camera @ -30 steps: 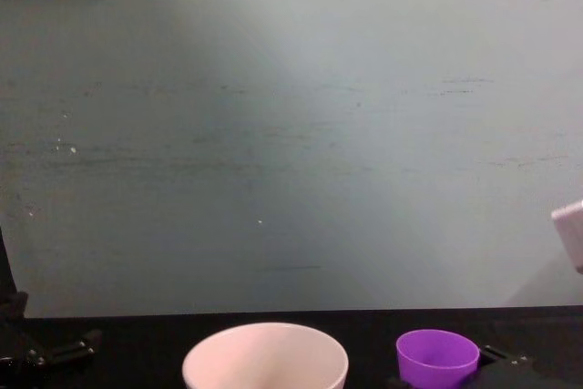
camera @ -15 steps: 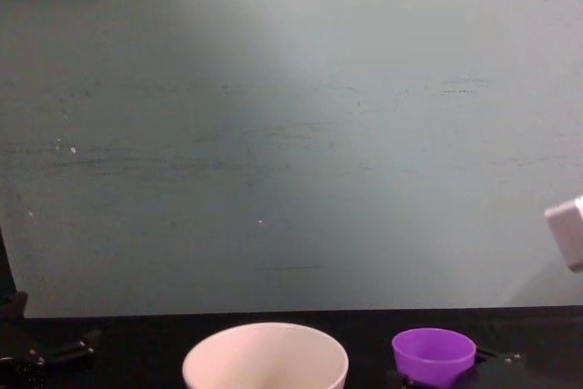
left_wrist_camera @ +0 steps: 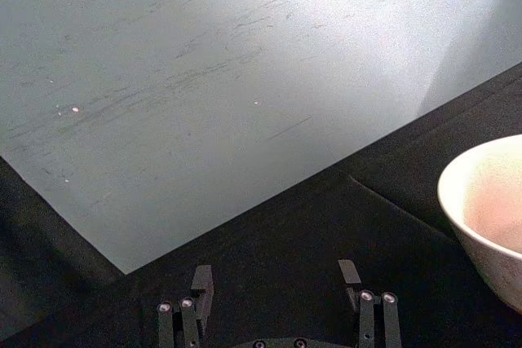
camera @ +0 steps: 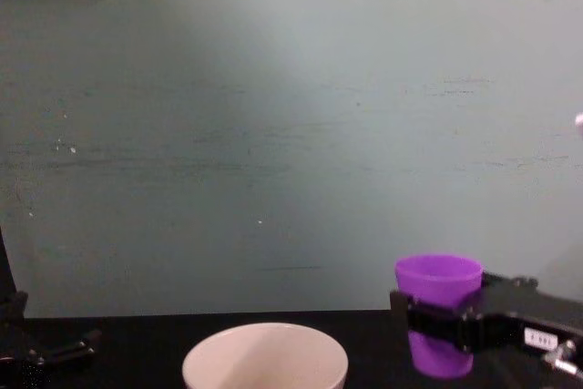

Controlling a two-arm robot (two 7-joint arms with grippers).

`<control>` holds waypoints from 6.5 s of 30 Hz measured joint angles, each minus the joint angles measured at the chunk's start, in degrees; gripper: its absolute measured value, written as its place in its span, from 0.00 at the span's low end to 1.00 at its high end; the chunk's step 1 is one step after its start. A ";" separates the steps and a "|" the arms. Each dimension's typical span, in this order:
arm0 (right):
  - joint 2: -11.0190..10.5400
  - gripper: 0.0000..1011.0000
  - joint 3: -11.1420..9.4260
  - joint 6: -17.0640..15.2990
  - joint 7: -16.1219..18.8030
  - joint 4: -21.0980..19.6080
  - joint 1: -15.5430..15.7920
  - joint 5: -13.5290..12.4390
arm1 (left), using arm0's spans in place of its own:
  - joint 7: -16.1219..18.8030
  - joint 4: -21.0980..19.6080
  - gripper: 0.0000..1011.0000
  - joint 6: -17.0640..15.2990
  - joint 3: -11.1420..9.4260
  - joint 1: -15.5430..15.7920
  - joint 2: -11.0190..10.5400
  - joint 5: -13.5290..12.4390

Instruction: Pick up the cup and pour the mung beans from the cup into the bowl.

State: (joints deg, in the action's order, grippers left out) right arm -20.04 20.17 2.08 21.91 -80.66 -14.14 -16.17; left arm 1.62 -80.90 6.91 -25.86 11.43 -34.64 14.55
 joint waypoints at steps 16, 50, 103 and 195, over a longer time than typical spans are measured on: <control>0.63 0.71 -1.36 -0.92 -0.14 -2.26 0.55 -1.07 | 0.00 0.00 0.99 0.00 0.00 0.00 0.00 0.00; 0.56 0.71 -1.31 -0.90 -0.22 -2.32 0.48 -1.08 | 0.00 0.00 0.99 0.00 0.00 0.00 0.00 0.00; 0.56 0.71 -1.31 -0.90 -0.22 -2.31 0.48 -1.08 | 0.00 0.00 0.99 0.00 0.00 0.00 0.00 0.00; -0.14 0.71 13.03 -9.49 -2.92 -5.20 -10.47 36.76 | 0.00 0.00 0.99 0.00 0.00 0.00 0.00 0.00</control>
State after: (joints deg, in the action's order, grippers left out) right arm -20.18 33.21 -7.41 19.00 -85.86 -24.60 20.60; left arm 1.62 -80.90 6.91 -25.86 11.43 -34.65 14.55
